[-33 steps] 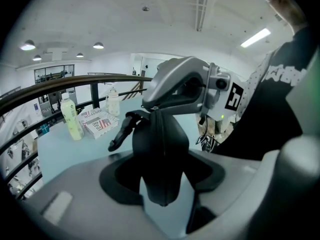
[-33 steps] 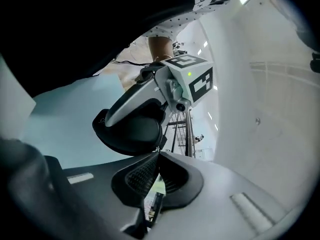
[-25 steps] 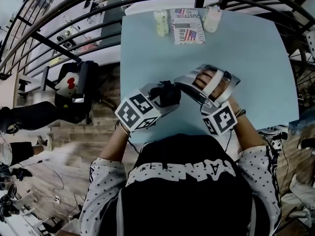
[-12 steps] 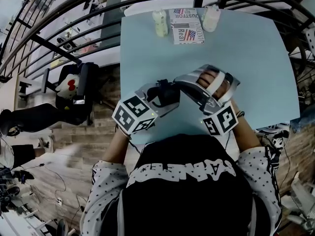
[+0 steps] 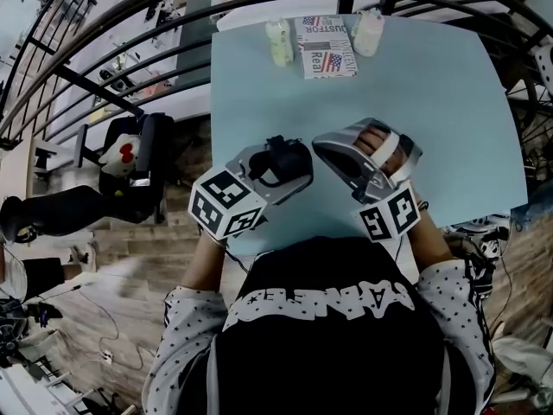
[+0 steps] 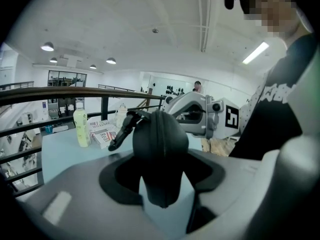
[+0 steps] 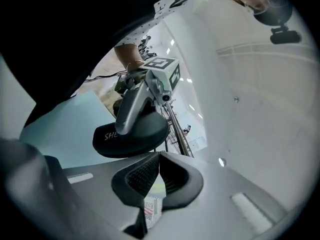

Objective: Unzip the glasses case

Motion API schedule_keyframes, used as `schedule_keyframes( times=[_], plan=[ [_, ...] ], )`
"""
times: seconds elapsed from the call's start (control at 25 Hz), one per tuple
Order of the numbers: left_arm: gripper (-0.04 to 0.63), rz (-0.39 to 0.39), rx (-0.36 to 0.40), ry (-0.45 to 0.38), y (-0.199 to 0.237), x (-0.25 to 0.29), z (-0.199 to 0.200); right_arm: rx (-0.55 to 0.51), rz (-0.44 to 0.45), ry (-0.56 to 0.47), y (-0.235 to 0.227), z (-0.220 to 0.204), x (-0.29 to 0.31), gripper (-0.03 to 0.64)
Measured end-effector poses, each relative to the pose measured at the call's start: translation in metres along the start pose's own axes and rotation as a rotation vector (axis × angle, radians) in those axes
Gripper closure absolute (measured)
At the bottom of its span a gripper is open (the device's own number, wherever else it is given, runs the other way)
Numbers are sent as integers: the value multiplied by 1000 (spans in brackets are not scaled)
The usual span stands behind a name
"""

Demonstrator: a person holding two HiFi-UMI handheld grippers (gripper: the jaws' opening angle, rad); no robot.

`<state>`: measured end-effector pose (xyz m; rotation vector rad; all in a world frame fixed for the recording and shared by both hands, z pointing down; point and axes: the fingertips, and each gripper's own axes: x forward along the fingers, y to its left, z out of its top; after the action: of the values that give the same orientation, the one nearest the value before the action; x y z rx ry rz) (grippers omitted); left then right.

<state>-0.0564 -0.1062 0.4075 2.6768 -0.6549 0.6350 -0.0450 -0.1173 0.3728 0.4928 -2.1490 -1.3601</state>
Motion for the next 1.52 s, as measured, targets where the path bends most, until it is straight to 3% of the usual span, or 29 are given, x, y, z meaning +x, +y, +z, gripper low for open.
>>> schedule_keyframes(
  times=[0.28, 0.76, 1.04, 1.28, 1.52],
  plan=[
    [595, 25, -47, -56, 8, -7, 6, 142, -43, 13, -2, -10, -4, 611],
    [595, 82, -151, -184, 14, -7, 12, 534, -151, 18, 2, -35, -16, 611],
    [595, 82, -163, -187, 11, -4, 9, 718, -191, 8, 4, -39, -23, 612],
    [595, 85, -154, -181, 9, -3, 8, 998, -281, -19, -5, -60, -33, 612],
    [595, 80, -152, -182, 7, 0, 9, 1047, -318, -14, -8, -72, -40, 612]
  ],
)
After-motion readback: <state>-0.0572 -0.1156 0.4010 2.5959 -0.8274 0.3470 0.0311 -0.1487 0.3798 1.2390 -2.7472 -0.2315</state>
